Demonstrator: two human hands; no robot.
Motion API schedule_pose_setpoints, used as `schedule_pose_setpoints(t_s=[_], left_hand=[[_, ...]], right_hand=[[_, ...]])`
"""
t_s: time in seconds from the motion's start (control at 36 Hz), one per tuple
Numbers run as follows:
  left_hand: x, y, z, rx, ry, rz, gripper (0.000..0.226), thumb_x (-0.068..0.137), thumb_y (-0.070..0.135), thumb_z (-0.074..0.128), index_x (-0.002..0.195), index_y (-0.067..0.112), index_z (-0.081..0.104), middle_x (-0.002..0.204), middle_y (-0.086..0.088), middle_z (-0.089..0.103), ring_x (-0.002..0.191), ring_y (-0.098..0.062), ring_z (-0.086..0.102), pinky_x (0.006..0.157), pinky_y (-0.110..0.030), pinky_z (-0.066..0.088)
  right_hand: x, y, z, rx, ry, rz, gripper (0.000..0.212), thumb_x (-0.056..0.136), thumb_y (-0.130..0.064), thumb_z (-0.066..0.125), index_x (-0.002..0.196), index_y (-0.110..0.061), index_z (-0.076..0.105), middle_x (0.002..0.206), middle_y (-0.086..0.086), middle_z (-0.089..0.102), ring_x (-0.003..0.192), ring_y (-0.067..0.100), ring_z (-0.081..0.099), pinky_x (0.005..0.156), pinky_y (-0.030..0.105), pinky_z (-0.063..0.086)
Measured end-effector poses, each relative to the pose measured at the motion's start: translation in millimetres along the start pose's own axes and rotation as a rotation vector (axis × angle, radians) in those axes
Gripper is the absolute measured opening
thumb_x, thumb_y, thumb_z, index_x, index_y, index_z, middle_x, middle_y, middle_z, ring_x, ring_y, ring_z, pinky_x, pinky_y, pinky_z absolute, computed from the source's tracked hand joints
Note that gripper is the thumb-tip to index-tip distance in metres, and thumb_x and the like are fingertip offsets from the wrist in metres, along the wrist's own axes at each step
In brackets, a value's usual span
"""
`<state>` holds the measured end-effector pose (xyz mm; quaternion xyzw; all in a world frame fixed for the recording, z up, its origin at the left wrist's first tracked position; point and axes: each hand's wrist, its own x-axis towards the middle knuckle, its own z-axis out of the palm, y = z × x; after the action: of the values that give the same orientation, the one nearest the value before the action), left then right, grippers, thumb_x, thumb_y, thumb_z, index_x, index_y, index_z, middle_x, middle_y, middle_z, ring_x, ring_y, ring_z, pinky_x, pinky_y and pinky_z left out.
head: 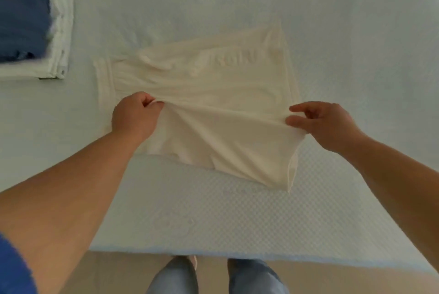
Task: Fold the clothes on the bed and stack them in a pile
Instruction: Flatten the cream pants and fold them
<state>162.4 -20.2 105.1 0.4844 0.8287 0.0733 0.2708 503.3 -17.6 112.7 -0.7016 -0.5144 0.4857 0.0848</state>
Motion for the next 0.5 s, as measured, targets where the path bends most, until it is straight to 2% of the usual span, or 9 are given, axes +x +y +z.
schedule_pose_setpoints(t_s=[0.08, 0.17, 0.31, 0.39, 0.44, 0.5], left_hand=[[19.9, 8.7, 8.5, -0.024, 0.034, -0.007, 0.017, 0.088, 0.032, 0.059, 0.086, 0.016, 0.063, 0.089, -0.007, 0.065, 0.087, -0.028, 0.058, 0.072, -0.028, 0.037], [40.3, 13.8, 15.0, -0.041, 0.055, -0.01, 0.015, 0.088, 0.033, 0.06, 0.085, 0.018, 0.061, 0.084, -0.001, 0.06, 0.08, -0.023, 0.054, 0.071, -0.027, 0.035], [66.5, 17.0, 29.2, -0.029, 0.063, 0.001, 0.012, 0.087, 0.032, 0.06, 0.082, 0.022, 0.06, 0.076, 0.005, 0.056, 0.076, -0.018, 0.049, 0.068, -0.027, 0.031], [80.9, 18.2, 38.8, 0.006, 0.075, 0.046, 0.011, 0.087, 0.03, 0.06, 0.085, 0.02, 0.063, 0.085, -0.001, 0.061, 0.083, -0.023, 0.052, 0.07, -0.027, 0.031], [91.6, 17.6, 44.5, 0.02, 0.091, 0.079, 0.015, 0.087, 0.029, 0.06, 0.089, 0.016, 0.067, 0.095, -0.007, 0.065, 0.093, -0.029, 0.056, 0.072, -0.028, 0.033], [101.0, 15.2, 49.0, 0.009, 0.115, 0.099, 0.017, 0.087, 0.028, 0.059, 0.092, 0.015, 0.068, 0.101, -0.009, 0.065, 0.098, -0.03, 0.057, 0.073, -0.028, 0.034]], right_hand=[[32.3, -7.5, -13.7, -0.082, -0.022, -0.041, 0.009, 0.076, -0.041, 0.072, 0.072, -0.039, 0.065, 0.079, -0.014, 0.065, 0.072, 0.001, 0.06, 0.058, 0.013, 0.038], [63.4, -12.6, -21.6, -0.17, -0.005, -0.078, 0.012, 0.08, -0.04, 0.069, 0.073, -0.033, 0.063, 0.078, -0.009, 0.064, 0.07, 0.006, 0.061, 0.053, 0.017, 0.04], [106.5, -14.7, -21.4, -0.449, -0.018, -0.125, 0.018, 0.087, -0.045, 0.059, 0.08, -0.029, 0.055, 0.076, -0.014, 0.051, 0.07, 0.007, 0.049, 0.055, 0.021, 0.034], [126.5, -16.6, -18.4, -0.625, -0.033, -0.149, 0.018, 0.09, -0.045, 0.053, 0.084, -0.028, 0.052, 0.08, -0.008, 0.054, 0.069, 0.007, 0.047, 0.057, 0.027, 0.035], [138.0, -18.8, -18.2, -0.641, -0.013, -0.176, 0.015, 0.091, -0.043, 0.052, 0.087, -0.028, 0.051, 0.084, -0.005, 0.057, 0.072, 0.012, 0.05, 0.06, 0.029, 0.037], [147.7, -23.0, -18.4, -0.618, 0.012, -0.205, 0.014, 0.091, -0.039, 0.054, 0.097, -0.027, 0.054, 0.091, -0.006, 0.055, 0.08, 0.016, 0.05, 0.069, 0.029, 0.038]])
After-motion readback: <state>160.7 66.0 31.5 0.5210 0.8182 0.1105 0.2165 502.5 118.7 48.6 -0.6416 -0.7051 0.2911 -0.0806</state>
